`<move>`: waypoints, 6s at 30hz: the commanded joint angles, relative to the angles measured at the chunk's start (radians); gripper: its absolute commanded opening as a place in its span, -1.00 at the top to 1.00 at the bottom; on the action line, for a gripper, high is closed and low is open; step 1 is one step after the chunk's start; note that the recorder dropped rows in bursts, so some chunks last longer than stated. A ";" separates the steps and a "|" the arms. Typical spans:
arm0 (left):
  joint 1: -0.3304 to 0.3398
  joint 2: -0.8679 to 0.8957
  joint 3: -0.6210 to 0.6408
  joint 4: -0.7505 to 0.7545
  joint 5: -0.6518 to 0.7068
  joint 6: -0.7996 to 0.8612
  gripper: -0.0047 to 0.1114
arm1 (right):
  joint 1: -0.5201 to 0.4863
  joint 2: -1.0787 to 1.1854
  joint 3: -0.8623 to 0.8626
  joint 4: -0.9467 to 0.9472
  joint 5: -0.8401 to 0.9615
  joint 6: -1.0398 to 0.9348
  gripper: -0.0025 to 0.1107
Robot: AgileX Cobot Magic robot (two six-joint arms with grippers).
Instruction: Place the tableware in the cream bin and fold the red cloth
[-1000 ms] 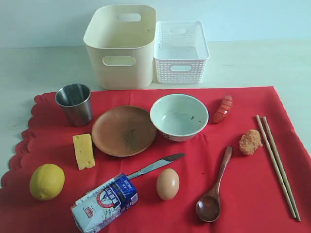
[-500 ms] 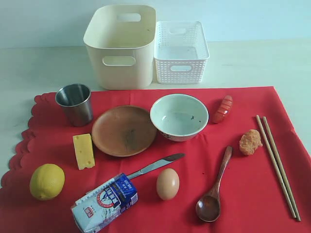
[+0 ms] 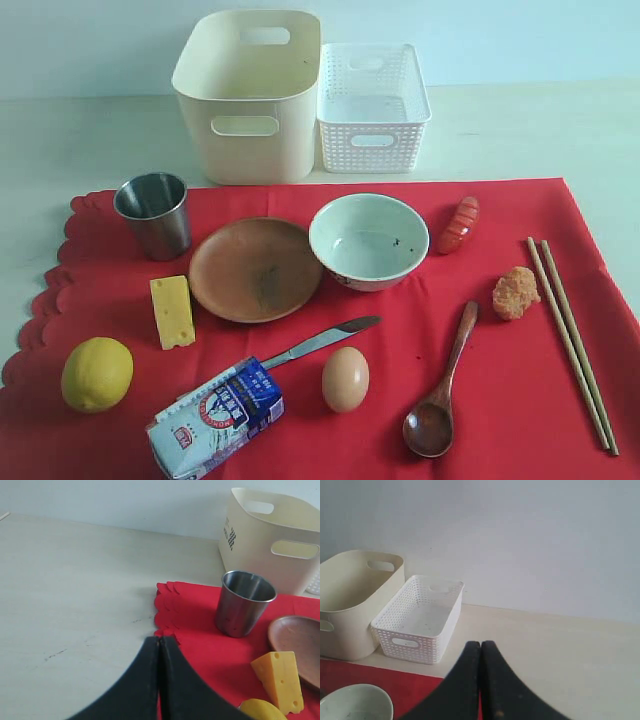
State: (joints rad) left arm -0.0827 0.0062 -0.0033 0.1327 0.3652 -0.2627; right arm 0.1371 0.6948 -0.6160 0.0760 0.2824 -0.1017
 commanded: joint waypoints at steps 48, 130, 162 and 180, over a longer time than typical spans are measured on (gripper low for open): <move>0.002 -0.006 0.003 -0.007 -0.004 0.000 0.92 | 0.131 0.921 -0.526 0.079 0.245 -0.142 0.96; 0.002 -0.006 0.003 -0.007 -0.004 0.000 0.92 | 0.131 1.278 -0.796 -0.056 0.597 0.102 0.90; 0.002 -0.006 0.003 -0.007 -0.004 0.000 0.92 | 0.131 1.266 -0.868 0.491 0.151 -0.458 0.91; 0.002 -0.006 0.003 -0.007 -0.004 0.000 0.92 | 0.131 1.604 -1.253 0.463 0.253 -0.477 0.91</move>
State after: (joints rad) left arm -0.0827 0.0062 -0.0033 0.1327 0.3661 -0.2627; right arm 0.2661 2.2604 -1.8186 0.5449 0.5166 -0.5688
